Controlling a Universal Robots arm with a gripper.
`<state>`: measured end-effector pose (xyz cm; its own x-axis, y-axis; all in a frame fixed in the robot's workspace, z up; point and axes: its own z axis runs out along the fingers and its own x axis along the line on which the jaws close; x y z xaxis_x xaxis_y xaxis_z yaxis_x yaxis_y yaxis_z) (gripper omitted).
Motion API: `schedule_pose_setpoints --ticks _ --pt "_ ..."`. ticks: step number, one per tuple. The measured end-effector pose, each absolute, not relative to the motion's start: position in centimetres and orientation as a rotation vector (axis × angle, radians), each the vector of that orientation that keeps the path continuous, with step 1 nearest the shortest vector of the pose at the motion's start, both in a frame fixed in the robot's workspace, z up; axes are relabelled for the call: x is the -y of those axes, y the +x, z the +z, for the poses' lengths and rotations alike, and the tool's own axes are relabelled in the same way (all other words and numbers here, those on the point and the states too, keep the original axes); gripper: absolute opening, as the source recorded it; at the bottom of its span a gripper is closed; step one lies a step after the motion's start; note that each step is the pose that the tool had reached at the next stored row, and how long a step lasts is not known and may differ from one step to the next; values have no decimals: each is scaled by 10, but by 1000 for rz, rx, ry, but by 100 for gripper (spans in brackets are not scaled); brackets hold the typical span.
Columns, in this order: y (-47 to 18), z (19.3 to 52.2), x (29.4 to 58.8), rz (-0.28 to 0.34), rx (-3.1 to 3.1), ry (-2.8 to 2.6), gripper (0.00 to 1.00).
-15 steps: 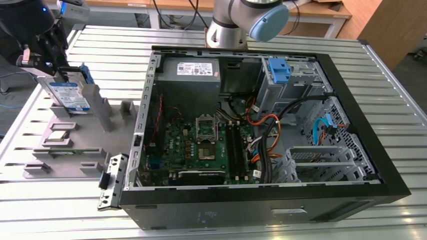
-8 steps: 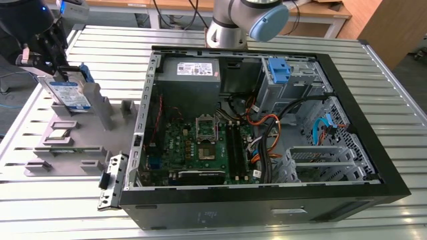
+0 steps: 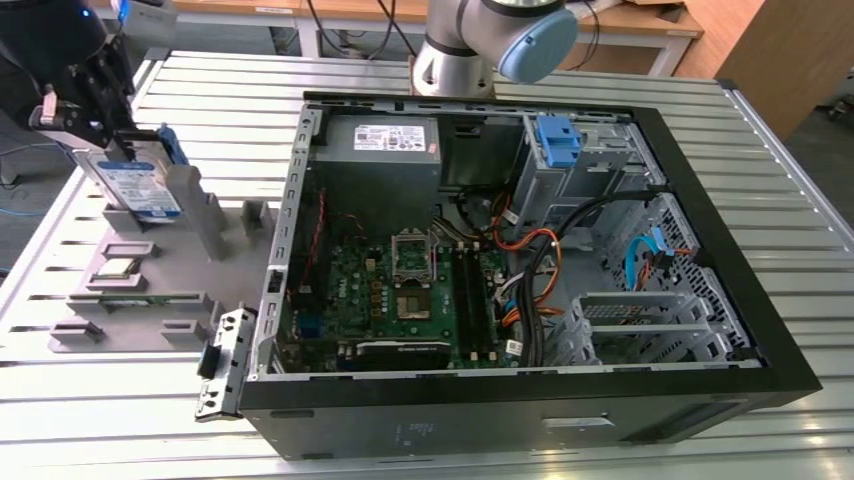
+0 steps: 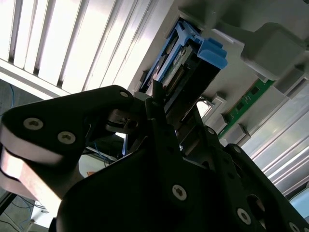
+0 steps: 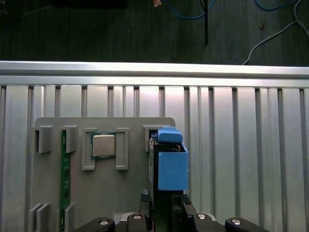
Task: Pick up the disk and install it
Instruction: 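Pick up the disk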
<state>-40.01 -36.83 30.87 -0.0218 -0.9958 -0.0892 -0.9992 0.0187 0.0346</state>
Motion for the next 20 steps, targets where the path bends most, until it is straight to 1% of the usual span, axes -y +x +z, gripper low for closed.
schedule_pose_setpoints --ticks 7,20 --pt "-400 317 368 135 -2213 -2169 35" --pt "-400 319 368 135 -2214 -2169 35"
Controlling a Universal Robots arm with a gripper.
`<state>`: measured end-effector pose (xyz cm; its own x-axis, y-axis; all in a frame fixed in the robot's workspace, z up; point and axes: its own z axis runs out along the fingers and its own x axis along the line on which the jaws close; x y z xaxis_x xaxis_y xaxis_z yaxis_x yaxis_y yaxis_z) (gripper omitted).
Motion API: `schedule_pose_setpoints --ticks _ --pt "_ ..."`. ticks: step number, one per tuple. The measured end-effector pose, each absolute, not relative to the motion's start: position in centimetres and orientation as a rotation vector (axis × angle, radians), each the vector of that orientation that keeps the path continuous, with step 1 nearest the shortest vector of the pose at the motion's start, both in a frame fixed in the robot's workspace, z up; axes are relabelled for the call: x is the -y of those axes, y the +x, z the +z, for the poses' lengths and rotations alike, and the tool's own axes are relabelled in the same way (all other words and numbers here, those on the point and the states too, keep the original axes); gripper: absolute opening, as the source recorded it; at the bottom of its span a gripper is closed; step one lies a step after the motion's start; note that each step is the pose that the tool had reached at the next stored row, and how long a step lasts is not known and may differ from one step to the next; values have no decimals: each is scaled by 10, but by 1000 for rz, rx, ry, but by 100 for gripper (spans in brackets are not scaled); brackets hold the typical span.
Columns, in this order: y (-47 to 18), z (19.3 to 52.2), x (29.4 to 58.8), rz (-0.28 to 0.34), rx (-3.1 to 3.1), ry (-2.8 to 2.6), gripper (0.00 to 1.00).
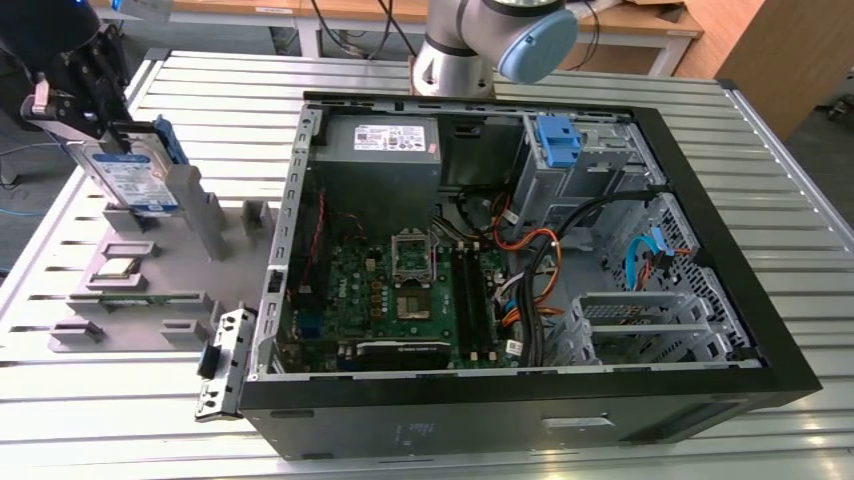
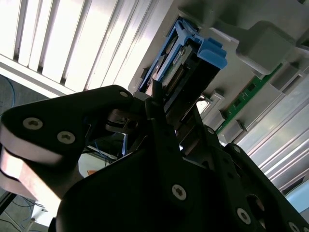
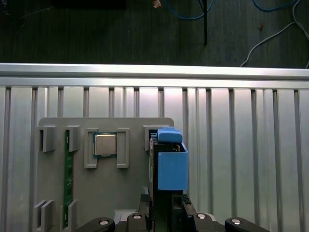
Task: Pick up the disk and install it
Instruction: 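Pick up the disk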
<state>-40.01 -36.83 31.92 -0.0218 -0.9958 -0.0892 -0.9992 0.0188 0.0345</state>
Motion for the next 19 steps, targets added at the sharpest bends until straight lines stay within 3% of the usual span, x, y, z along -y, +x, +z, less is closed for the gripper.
schedule_pose_setpoints --ticks 19 --pt "-400 344 368 135 -2214 -2169 35"
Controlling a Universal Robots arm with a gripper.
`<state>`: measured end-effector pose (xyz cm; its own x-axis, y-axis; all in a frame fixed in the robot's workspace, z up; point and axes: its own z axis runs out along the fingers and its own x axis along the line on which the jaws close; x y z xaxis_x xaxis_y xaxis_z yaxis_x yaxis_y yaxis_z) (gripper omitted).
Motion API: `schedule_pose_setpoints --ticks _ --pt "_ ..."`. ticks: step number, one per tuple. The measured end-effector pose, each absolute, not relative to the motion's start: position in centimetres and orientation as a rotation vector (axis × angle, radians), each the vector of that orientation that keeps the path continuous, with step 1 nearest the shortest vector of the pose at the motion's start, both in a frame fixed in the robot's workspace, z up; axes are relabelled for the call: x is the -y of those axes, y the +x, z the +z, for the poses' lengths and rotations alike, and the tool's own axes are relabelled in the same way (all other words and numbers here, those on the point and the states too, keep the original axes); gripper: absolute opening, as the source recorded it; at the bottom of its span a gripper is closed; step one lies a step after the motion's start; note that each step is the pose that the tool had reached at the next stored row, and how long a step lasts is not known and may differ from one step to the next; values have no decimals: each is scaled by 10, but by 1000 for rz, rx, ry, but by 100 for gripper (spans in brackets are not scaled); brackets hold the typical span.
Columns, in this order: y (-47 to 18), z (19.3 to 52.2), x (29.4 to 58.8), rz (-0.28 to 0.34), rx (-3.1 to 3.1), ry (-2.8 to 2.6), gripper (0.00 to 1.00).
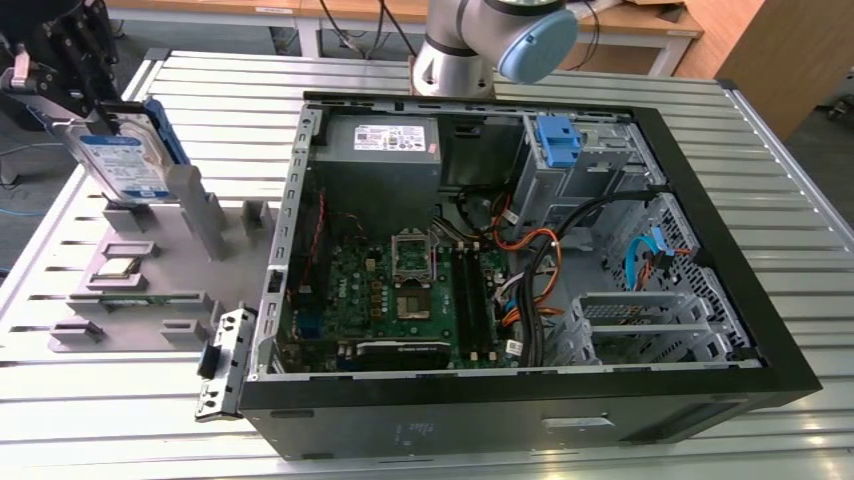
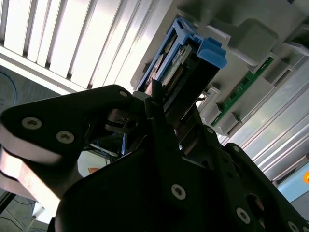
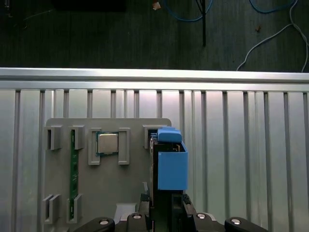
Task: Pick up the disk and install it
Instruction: 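Pick up the disk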
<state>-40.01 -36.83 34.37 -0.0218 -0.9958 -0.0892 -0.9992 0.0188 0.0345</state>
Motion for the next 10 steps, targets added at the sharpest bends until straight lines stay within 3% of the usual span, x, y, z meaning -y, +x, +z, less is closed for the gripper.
schedule_pose_setpoints --ticks 10 --pt "-400 348 368 135 -2213 -2169 35"
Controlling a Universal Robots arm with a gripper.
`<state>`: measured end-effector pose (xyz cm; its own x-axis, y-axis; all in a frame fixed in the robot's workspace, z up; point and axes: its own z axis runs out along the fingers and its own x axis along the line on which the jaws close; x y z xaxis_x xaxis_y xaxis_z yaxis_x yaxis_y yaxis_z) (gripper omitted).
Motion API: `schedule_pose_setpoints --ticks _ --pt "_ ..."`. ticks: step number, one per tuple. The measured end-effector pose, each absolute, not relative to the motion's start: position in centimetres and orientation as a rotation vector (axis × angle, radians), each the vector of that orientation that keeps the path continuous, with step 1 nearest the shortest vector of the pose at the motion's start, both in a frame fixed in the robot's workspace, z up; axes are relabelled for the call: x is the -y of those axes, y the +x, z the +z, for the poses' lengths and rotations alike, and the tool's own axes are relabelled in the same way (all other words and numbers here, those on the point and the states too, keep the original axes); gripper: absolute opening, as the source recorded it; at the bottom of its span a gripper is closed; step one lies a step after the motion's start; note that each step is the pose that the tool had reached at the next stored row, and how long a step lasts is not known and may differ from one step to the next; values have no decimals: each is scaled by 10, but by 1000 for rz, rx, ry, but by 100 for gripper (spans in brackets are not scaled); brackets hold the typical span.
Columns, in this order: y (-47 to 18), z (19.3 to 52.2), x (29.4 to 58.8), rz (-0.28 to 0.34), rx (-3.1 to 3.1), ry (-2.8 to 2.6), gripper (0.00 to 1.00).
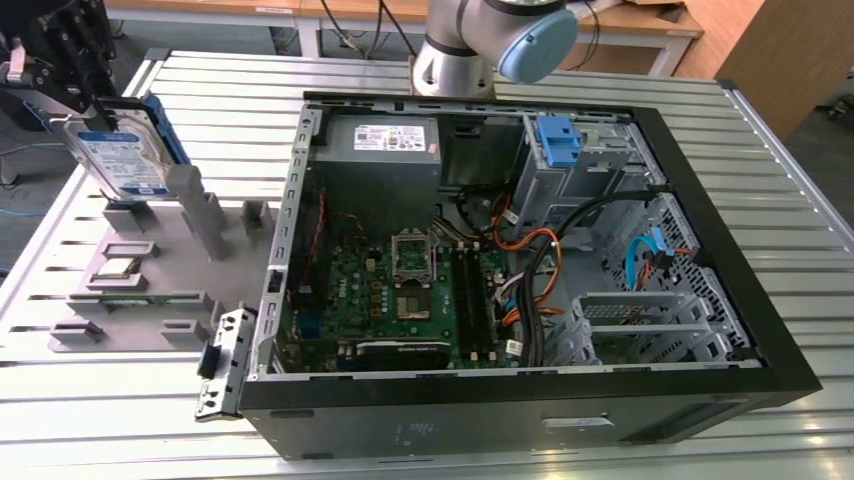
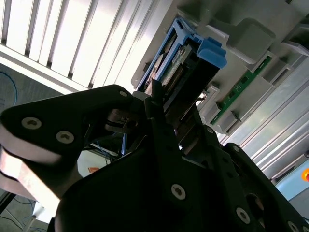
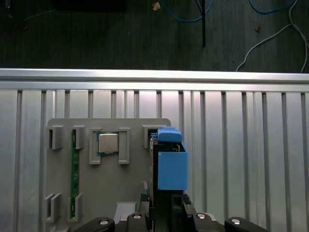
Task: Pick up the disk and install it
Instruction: 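Pick up the disk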
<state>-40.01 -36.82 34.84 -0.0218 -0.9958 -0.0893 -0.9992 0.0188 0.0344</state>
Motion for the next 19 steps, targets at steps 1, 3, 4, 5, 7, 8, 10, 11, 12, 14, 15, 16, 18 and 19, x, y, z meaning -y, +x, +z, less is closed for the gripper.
schedule_pose_setpoints --ticks 1,3,4,5,7,8,10,11,12,14,15,16,18,19 --pt "-400 348 368 135 -2213 -2169 35" --pt "-400 349 368 135 -2213 -2169 35" --pt "-400 349 368 135 -2213 -2169 35" --pt "-400 349 368 135 -2214 -2169 35" --pt "-400 349 368 135 -2213 -2169 35" --pt "-400 349 368 135 -2213 -2169 35" --pt "-400 349 368 135 -2213 -2169 35" --pt "-400 350 368 135 -2214 -2169 35" --pt "-400 351 368 135 -2214 -2169 35" --pt "-400 355 368 135 -2213 -2169 35" --pt "-400 358 368 135 -2214 -2169 35" --pt "-400 360 368 135 -2213 -2169 35" --pt "-400 365 368 135 -2213 -2169 35" --pt "-400 368 368 135 -2214 -2169 35"
